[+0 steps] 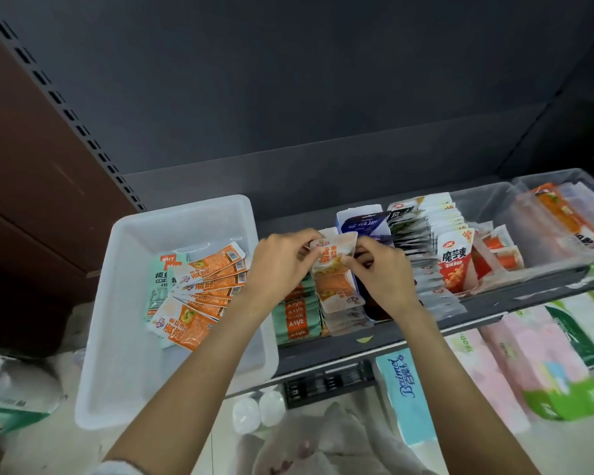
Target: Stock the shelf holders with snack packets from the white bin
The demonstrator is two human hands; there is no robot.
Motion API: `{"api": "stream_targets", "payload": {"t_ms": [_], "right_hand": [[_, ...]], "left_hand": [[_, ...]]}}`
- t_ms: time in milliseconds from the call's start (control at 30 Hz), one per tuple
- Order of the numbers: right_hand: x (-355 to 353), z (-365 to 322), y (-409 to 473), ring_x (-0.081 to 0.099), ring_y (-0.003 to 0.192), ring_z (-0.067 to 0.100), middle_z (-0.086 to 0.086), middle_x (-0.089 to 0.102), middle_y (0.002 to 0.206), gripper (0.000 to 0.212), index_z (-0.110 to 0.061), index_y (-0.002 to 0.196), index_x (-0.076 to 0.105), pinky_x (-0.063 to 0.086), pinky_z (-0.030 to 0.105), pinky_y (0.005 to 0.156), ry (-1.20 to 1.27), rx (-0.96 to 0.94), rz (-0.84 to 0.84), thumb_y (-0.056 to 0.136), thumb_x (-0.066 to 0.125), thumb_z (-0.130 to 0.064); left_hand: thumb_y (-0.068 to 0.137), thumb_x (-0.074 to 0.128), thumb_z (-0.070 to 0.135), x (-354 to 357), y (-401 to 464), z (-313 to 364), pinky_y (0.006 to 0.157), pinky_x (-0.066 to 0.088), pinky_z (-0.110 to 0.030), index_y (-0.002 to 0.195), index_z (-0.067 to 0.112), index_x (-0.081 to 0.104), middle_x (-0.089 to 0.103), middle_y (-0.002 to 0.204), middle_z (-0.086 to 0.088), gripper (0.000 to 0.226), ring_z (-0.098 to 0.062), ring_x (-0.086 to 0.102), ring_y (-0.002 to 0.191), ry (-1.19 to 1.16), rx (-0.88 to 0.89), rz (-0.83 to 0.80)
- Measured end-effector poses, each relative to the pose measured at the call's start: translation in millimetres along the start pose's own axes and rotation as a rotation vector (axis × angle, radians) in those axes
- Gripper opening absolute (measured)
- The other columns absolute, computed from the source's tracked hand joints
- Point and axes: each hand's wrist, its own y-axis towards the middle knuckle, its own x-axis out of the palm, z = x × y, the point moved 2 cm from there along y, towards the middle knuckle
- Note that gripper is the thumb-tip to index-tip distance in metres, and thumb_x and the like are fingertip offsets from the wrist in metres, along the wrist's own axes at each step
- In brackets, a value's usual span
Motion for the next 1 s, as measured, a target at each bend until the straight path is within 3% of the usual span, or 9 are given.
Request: {"api": "stream_targets", "payload": {"t_ms": [133,233,367,500,633,700,800,900,1000], "right_hand": [[-6,-4,-4,0.061,0.076,0.012,-0.006,0.067,0.081,0.014,-0.020,0.089,0.065,0.049,0.025,0.059,-0.102,-0.178,0.074,0.078,0.074,-0.018],[-3,-2,-10,0.053,0.078,0.020,-0.005,0.066,0.078,0.009,-0.019,0.073,0.070,0.047,0.029,0.063,-0.329,-0.276,0.047,0.071,0.077,-0.016],[8,-2,-18,0.053,0.077,0.027,0.001,0.063,0.084,0.023,-0.020,0.070,0.076,0.050,0.035,0.063,-0.511,-0.322,-0.087,0.052,0.085,-0.008],[-2,-20,-23,0.056,0.081,0.026,0.003,0.063,0.093,0.033,-0.015,0.092,0.073,0.051,0.038,0.069,-0.330,-0.331,-0.130,0.063,0.077,-0.001],[-1,-69,-17,0.056,0.079,-0.003,-0.007,0.064,0.097,0.025,-0.018,0.107,0.068,0.045,0.015,0.073,0.153,-0.282,-0.216,0.087,0.059,-0.005],[22,-95,-14,0.061,0.085,0.000,-0.011,0.065,0.099,0.024,-0.021,0.108,0.067,0.049,0.019,0.075,0.237,-0.282,-0.298,0.091,0.053,-0.011],[77,-128,-13,0.063,0.086,0.011,-0.007,0.068,0.100,0.022,-0.020,0.105,0.069,0.052,0.031,0.073,0.147,-0.306,-0.469,0.091,0.053,-0.015],[141,-150,-16,0.063,0.095,0.020,0.001,0.068,0.106,0.021,-0.017,0.106,0.067,0.047,0.030,0.073,-0.073,-0.323,-0.687,0.091,0.054,-0.019],[188,-163,-23,0.056,0.107,0.031,0.011,0.059,0.115,0.033,-0.009,0.112,0.060,0.046,0.037,0.079,-0.303,-0.379,-0.802,0.088,0.060,-0.031]], "left_hand": [[0.082,0.070,0.027,20,-9,0,0.066,0.046,-0.022,0.087,0.025,0.072,0.072,0.078,0.007,0.006,-0.013,0.067,0.069,0.108,0.077,-0.025],[0.080,0.070,0.031,35,-18,-4,0.080,0.040,-0.030,0.089,0.029,0.074,0.072,0.084,0.009,0.009,-0.015,0.063,0.082,0.179,0.155,-0.097],[0.083,0.042,0.059,47,-36,-13,0.090,0.022,-0.032,0.090,0.032,0.073,0.067,0.106,0.016,0.042,-0.014,0.049,0.104,0.264,0.236,-0.240],[0.085,0.051,0.046,28,-42,-19,0.090,0.032,-0.030,0.099,0.025,0.071,0.067,0.103,0.011,0.033,-0.012,0.050,0.102,0.113,0.230,-0.028],[0.088,0.054,0.030,-17,-60,-44,0.073,0.040,-0.024,0.082,0.013,0.061,0.064,0.082,0.004,0.020,-0.010,0.054,0.080,-0.050,0.031,0.262],[0.086,0.052,0.030,-35,-77,-74,0.066,0.036,-0.022,0.078,0.013,0.054,0.059,0.077,0.004,0.018,-0.010,0.050,0.075,-0.057,-0.159,0.313],[0.080,0.064,0.019,-43,-105,-138,0.070,0.038,-0.030,0.088,0.015,0.056,0.062,0.087,-0.001,0.012,-0.023,0.055,0.085,0.085,-0.439,0.171],[0.079,0.066,0.015,-45,-125,-185,0.087,0.040,-0.038,0.117,0.013,0.057,0.060,0.113,-0.011,0.039,-0.034,0.051,0.106,0.236,-0.622,-0.089],[0.088,0.058,0.029,-42,-132,-204,0.100,0.033,-0.037,0.138,0.014,0.038,0.045,0.134,-0.012,0.056,-0.034,0.042,0.118,0.315,-0.722,-0.255]]}}
